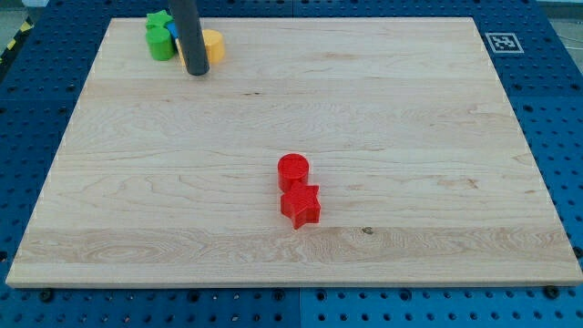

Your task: Separate the yellow heart from the yellow hexagon

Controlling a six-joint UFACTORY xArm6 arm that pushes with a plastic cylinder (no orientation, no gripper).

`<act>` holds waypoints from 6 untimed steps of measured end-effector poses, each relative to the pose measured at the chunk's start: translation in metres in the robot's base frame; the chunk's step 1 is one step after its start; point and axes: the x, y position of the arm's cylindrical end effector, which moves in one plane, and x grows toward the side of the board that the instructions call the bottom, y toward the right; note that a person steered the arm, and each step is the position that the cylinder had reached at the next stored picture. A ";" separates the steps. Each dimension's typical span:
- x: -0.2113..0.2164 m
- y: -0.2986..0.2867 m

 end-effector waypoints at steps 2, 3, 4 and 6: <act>-0.019 0.098; -0.079 0.093; -0.097 0.038; -0.060 0.010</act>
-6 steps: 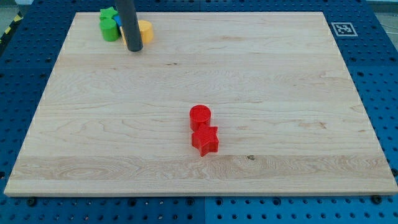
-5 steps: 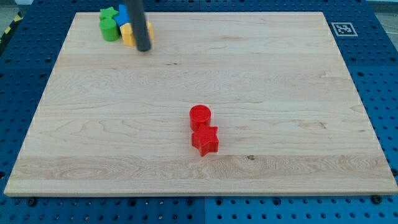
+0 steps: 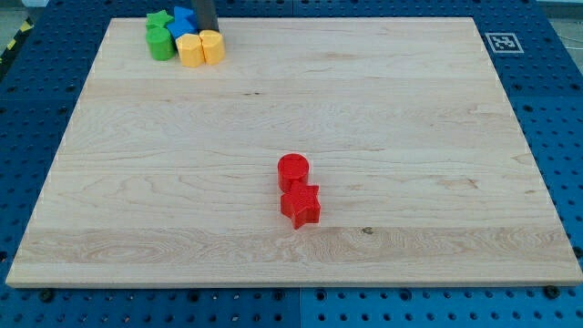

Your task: Separate the yellow heart from the yellow hexagon

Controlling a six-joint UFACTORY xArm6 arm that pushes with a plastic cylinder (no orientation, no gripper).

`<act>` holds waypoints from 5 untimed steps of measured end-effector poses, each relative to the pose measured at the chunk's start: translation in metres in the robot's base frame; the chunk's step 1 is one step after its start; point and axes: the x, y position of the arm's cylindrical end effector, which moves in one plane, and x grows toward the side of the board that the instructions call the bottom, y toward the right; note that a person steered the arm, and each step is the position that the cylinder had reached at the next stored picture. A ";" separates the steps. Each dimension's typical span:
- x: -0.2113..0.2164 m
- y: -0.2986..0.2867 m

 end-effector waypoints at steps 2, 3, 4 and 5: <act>0.042 0.000; 0.050 0.029; 0.081 0.041; 0.095 0.041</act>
